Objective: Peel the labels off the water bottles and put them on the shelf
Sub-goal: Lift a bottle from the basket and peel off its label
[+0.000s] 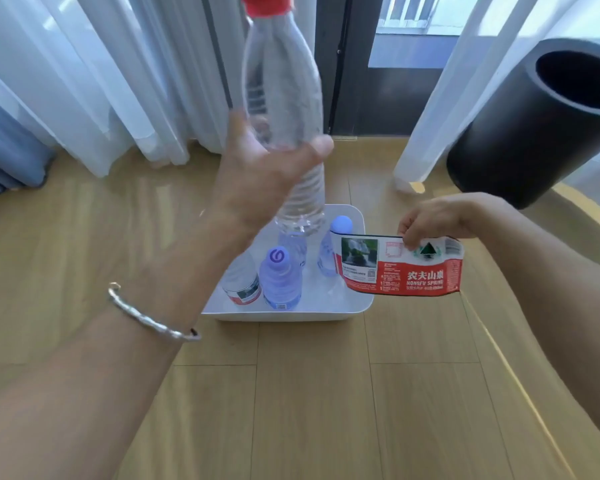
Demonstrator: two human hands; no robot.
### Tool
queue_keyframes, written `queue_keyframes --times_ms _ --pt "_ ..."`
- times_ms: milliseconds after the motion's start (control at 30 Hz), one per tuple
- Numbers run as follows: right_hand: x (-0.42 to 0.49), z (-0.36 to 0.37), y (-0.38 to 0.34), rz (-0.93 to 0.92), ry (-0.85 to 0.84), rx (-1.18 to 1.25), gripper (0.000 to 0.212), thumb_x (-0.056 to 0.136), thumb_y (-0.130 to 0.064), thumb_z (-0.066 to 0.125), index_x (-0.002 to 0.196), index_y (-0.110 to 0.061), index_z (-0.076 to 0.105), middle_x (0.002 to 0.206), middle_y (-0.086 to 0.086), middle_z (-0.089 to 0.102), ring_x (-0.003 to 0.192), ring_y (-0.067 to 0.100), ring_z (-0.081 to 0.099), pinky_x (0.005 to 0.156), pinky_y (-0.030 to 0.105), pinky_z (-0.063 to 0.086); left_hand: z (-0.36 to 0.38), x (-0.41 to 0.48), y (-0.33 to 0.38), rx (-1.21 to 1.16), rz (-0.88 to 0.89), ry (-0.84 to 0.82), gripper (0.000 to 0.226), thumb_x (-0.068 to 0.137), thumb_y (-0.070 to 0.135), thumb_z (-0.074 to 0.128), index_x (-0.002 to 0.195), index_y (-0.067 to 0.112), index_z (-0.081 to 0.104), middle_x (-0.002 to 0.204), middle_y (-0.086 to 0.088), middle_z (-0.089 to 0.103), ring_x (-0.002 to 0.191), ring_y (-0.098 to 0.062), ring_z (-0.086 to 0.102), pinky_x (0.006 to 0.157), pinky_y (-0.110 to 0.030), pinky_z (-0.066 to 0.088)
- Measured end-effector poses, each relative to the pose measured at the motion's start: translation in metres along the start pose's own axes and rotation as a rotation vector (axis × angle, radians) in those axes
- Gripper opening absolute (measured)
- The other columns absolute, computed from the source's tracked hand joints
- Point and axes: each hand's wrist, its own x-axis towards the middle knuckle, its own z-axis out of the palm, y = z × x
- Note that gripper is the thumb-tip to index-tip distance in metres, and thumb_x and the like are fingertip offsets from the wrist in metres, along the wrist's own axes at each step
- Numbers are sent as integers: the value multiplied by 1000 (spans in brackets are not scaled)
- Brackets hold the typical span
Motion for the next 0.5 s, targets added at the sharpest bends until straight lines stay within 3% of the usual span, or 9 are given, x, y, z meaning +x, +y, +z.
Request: queue_keyframes --times_ms 67,133,200,267,367,500 --pt "9 11 14 93 17 -25 10 88 -9 59 94 -8 66 96 13 73 90 30 71 87 43 55 15 -11 -8 57 -5 -45 50 74 26 80 107 20 43 87 19 52 64 25 53 59 2 41" --pt "19 22 31 174 18 -30 12 86 -12 57 95 -9 66 94 13 74 87 29 72 87 43 56 26 -21 -17 115 -18 -96 53 73 28 80 107 20 41 87 19 51 67 25 53 61 1 42" --pt "23 32 43 240 28 -10 11 87 -13 55 91 -10 64 87 11 73 79 27 72 78 37 57 37 -30 -25 178 -16 -140 67 64 41 82 113 21 41 94 16 55 85 11 60 80 -16 52" --pt "23 39 50 269 67 35 13 93 -13 49 86 -9 60 79 9 67 67 20 65 60 25 52 45 -39 -36 244 -34 -193 72 60 47 77 116 22 40 100 16 57 98 -6 60 87 -34 52" --pt "27 50 68 265 172 249 19 99 -13 46 83 -5 52 70 9 55 52 20 56 40 23 43 57 -49 -51 248 -83 -196 74 57 47 76 115 22 37 103 13 57 101 -13 59 85 -31 50" --pt "37 62 85 261 208 469 19 98 -10 46 80 -6 50 74 13 60 61 23 59 57 31 48 68 -51 -73 284 -154 -212 74 57 47 78 114 24 36 98 16 55 101 -16 58 86 -34 49"
